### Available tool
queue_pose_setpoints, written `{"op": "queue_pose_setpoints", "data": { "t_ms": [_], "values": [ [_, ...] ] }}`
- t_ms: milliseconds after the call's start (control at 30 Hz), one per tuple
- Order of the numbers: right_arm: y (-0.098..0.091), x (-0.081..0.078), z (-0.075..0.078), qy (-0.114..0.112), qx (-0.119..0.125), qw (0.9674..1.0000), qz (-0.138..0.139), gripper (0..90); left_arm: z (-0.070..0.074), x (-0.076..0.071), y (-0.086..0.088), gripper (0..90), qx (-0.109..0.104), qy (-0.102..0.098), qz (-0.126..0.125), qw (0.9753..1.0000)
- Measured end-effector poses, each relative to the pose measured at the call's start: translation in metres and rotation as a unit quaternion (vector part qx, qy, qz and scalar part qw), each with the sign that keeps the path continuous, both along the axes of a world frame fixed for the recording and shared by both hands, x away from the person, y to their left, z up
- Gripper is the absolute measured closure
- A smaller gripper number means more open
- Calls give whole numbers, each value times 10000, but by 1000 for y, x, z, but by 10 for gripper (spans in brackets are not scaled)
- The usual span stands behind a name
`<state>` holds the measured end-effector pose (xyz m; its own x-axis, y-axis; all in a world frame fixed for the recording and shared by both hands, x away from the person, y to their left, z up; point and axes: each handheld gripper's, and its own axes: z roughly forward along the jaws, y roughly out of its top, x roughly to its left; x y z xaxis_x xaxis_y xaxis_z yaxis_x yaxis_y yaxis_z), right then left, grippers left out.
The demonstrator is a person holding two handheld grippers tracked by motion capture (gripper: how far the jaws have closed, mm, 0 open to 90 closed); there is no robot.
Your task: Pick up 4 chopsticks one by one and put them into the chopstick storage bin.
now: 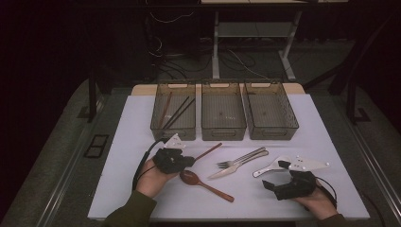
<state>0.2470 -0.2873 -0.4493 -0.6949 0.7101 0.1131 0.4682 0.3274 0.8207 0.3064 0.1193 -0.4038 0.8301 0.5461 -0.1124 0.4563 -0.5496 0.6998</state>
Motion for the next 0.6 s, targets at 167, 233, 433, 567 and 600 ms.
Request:
{"op": "queue_pose_setpoints", "data": {
  "t_ms": [167,233,433,567,600],
  "values": [
    [-1,-1,1,0,12,10000,-24,14,5,3,3,835,-6,-61,-35,10000],
    [-1,0,1,5,10,10000,-25,14,8,4,4,835,-27,-74,-39,10000],
    [-1,0,1,4,12,10000,-24,14,15,8,6,835,-93,-132,-49,9999],
    [-1,0,0,11,10,10000,-35,14,21,13,9,834,-119,-181,-14,9998],
    [0,0,0,13,5,10000,-35,14,22,14,9,834,-119,-185,7,9998]
  ]
}}
